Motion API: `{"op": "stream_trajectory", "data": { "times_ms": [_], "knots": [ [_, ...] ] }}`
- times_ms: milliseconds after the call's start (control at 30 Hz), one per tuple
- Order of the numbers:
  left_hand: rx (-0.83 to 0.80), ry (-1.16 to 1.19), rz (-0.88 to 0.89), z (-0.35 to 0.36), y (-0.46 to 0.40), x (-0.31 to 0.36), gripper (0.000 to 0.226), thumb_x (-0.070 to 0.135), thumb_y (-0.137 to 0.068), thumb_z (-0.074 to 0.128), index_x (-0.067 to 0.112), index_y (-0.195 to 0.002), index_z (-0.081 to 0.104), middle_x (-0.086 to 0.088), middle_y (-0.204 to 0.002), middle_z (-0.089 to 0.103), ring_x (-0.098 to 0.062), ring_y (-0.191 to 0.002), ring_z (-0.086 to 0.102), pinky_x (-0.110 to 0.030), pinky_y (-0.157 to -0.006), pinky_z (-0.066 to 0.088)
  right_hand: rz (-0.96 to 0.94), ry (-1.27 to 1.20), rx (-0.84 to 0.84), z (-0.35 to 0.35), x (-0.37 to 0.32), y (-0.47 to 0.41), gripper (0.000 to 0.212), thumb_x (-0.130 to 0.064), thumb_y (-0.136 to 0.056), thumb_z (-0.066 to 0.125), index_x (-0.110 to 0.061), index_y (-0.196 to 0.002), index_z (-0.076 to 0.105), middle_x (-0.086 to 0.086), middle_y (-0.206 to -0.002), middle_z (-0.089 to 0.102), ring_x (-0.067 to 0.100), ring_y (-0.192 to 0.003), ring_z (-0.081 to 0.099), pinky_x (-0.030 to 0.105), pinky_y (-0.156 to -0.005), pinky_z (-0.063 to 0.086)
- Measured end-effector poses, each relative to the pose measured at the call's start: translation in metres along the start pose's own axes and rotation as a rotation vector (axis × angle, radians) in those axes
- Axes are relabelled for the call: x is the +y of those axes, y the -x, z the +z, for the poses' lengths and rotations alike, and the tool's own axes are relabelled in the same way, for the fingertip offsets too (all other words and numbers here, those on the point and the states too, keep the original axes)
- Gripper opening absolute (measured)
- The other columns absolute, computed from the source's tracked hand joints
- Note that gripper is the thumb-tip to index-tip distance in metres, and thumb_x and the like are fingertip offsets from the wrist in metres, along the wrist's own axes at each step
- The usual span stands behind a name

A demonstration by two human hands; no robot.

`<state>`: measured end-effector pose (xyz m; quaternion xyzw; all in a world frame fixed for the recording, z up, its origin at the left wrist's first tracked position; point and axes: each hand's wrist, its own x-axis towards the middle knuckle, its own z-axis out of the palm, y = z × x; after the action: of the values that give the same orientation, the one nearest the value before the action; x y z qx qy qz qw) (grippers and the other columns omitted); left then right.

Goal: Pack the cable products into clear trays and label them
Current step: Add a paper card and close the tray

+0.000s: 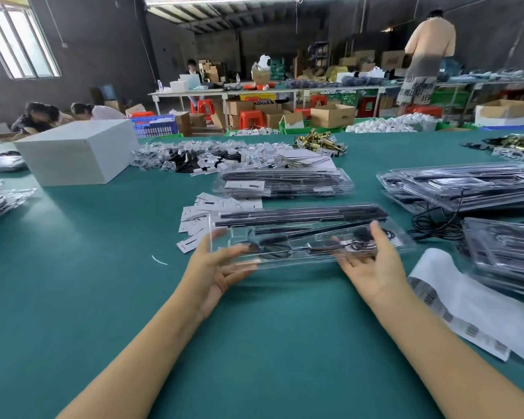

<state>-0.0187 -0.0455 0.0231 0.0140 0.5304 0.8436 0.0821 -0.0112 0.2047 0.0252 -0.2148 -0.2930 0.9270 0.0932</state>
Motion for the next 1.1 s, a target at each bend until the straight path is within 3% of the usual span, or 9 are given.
{"op": "stream_trajectory", "data": {
  "times_ms": [200, 333, 400, 533, 600, 733, 800, 900, 1100],
  "knots": [
    [0.078, -0.046, -0.072, -0.041, -0.007, 0.028, 0.055, 0.009, -0.066, 0.068, 0.015, -0.119, 0.053, -0.009, -0.09, 0.073, -0.03, -0.075, 0.072, -0.027, -0.054, 0.057, -0.103, 0.149, 0.109, -0.01, -0.016, -0.009, 0.009, -0.004, -0.091, 0.061, -0.005, -0.094, 0.053, 0.017, -0.096, 0.067, 0.029, -0.082, 0.069, 0.049, -0.075, 0.056],
    [0.135, -0.221, -0.112, -0.043, -0.009, 0.028, 0.032, 0.001, -0.078, 0.066, -0.012, -0.107, 0.059, -0.024, -0.1, 0.068, -0.027, -0.071, 0.073, -0.023, -0.054, 0.057, -0.185, 0.323, 0.213, -0.014, -0.016, -0.015, 0.017, 0.0, -0.087, 0.064, -0.003, -0.088, 0.048, 0.019, -0.1, 0.063, 0.029, -0.085, 0.068, 0.043, -0.07, 0.057],
    [0.195, -0.321, -0.085, -0.042, -0.01, 0.023, 0.022, 0.0, -0.083, 0.066, -0.013, -0.1, 0.061, -0.024, -0.094, 0.067, -0.023, -0.065, 0.072, -0.023, -0.054, 0.056, -0.233, 0.421, 0.284, -0.014, -0.016, -0.017, 0.021, -0.001, -0.085, 0.067, -0.001, -0.093, 0.047, 0.015, -0.101, 0.058, 0.026, -0.084, 0.065, 0.038, -0.064, 0.057],
    [0.292, -0.807, 0.042, -0.044, -0.011, 0.018, 0.043, 0.037, -0.07, 0.079, 0.005, -0.087, 0.057, -0.002, -0.071, 0.05, -0.017, -0.059, 0.053, -0.027, -0.059, 0.042, -0.457, 1.035, 0.496, -0.018, -0.018, -0.019, 0.029, -0.015, -0.081, 0.069, -0.01, -0.082, 0.041, 0.008, -0.084, 0.041, 0.024, -0.071, 0.044, 0.03, -0.055, 0.038],
    [0.322, -1.08, 0.124, -0.042, -0.01, 0.013, 0.047, 0.046, -0.076, 0.073, 0.013, -0.07, 0.041, 0.002, -0.064, 0.039, -0.016, -0.057, 0.041, -0.031, -0.056, 0.031, -0.5, 1.286, 0.526, -0.019, -0.016, -0.017, 0.029, -0.02, -0.086, 0.062, -0.001, -0.101, 0.046, 0.019, -0.109, 0.043, 0.033, -0.086, 0.048, 0.035, -0.07, 0.041],
    [0.332, -1.438, 0.271, -0.04, -0.011, 0.007, 0.05, 0.051, -0.087, 0.056, 0.012, -0.061, 0.039, 0.001, -0.073, 0.044, -0.019, -0.073, 0.044, -0.031, -0.06, 0.03, -0.708, 1.704, 0.474, -0.02, -0.007, -0.006, 0.035, -0.022, -0.097, 0.043, 0.005, -0.119, 0.045, 0.027, -0.135, 0.03, 0.042, -0.104, 0.043, 0.039, -0.08, 0.033],
    [0.31, -1.504, 0.252, -0.045, -0.013, 0.005, 0.049, 0.056, -0.087, 0.052, 0.012, -0.065, 0.048, 0.001, -0.08, 0.044, -0.022, -0.086, 0.043, -0.031, -0.069, 0.033, -0.674, 1.969, 0.436, -0.023, -0.003, -0.003, 0.036, -0.03, -0.1, 0.032, -0.009, -0.126, 0.046, 0.021, -0.15, 0.018, 0.045, -0.132, 0.023, 0.048, -0.1, 0.028],
    [0.267, -1.583, 0.244, -0.053, -0.017, 0.001, 0.051, 0.06, -0.087, 0.048, 0.012, -0.079, 0.062, 0.006, -0.086, 0.04, -0.02, -0.095, 0.036, -0.029, -0.077, 0.032, -0.554, 2.167, 0.41, -0.024, 0.0, 0.001, 0.045, -0.044, -0.1, 0.019, -0.028, -0.135, 0.041, 0.005, -0.158, 0.013, 0.049, -0.14, -0.001, 0.056, -0.112, 0.014],
    [0.176, -1.651, 0.25, -0.052, -0.021, -0.008, 0.049, 0.058, -0.093, 0.039, 0.02, -0.112, 0.063, 0.006, -0.105, 0.042, -0.018, -0.101, 0.029, -0.031, -0.093, 0.029, -0.77, 2.26, -0.058, -0.02, 0.014, 0.001, 0.065, -0.062, -0.092, 0.008, -0.034, -0.146, 0.03, -0.006, -0.16, 0.015, 0.025, -0.147, -0.004, 0.057, -0.115, 0.001]
  ]
}}
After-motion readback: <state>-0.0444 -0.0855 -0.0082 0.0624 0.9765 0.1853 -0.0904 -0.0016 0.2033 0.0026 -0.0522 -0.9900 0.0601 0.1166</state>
